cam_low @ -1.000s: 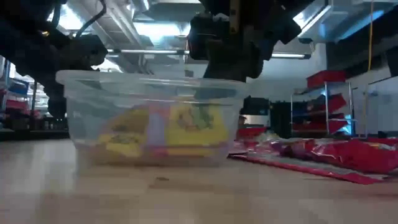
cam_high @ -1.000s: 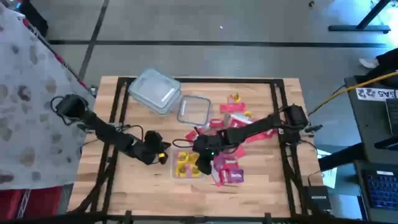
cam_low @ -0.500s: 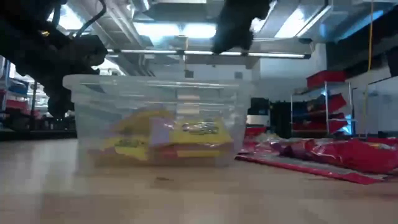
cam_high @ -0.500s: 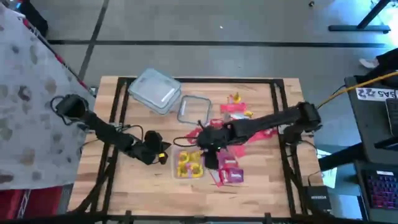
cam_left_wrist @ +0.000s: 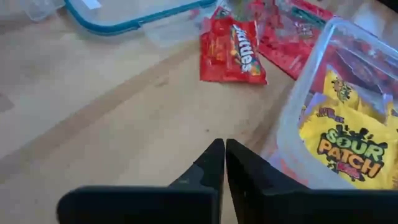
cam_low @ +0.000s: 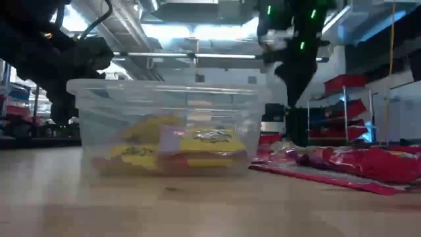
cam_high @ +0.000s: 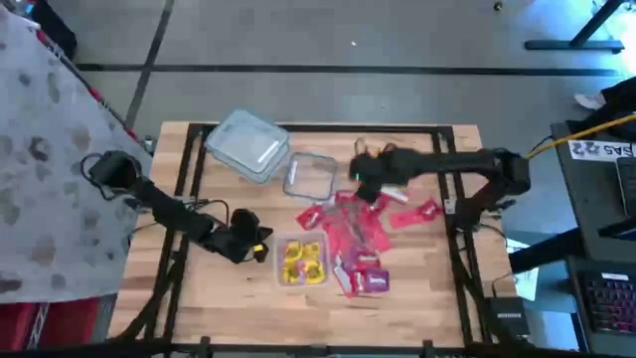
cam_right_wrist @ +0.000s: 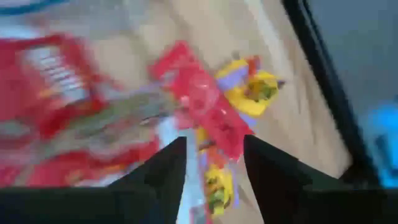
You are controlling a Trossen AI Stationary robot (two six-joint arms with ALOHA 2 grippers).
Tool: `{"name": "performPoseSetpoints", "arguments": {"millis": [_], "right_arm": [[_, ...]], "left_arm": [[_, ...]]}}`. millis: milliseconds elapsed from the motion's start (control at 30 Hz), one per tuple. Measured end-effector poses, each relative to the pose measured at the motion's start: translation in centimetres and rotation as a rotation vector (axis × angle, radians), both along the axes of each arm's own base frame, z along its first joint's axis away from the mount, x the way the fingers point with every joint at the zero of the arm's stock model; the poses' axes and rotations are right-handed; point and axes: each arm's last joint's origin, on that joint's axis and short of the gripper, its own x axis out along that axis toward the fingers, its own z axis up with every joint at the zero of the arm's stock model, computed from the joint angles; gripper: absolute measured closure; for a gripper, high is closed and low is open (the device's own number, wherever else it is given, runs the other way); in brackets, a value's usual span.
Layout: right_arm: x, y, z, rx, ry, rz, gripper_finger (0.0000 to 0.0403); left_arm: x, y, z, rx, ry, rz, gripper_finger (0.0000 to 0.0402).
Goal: Sort candy
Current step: Put the yellow candy into the square transparent bin
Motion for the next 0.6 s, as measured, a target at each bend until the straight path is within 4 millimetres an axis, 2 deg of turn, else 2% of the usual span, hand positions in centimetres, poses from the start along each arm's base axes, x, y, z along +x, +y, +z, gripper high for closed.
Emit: {"name": "performPoseSetpoints", "arguments": {"millis": [200, 300, 467, 600], "right_arm": [[-0.8, -6.2, -2.8, 0.091, -0.145, -0.122, 0.0158], [-1.5, -8.1, -4.3, 0.114, -0.142, -0.229, 0.014], [-1.9, -9.2, -6.2, 0.149, -0.098, -0.295, 0.0147], [-1.6, -9.1, -6.7, 0.17, -0.095, -0.285, 0.0192]], "left_arm": [[-0.1, 0.1, -0.1, 0.013, 0.009, 0.005, 0.0402], [-0.1, 0.1, -0.1, 0.016, 0.012, 0.007, 0.0402], [-0.1, 0.1, -0.1, 0.017, 0.012, 0.008, 0.0402], [-0.1, 0.1, -0.1, 0.017, 0.012, 0.007, 0.0402]]}}
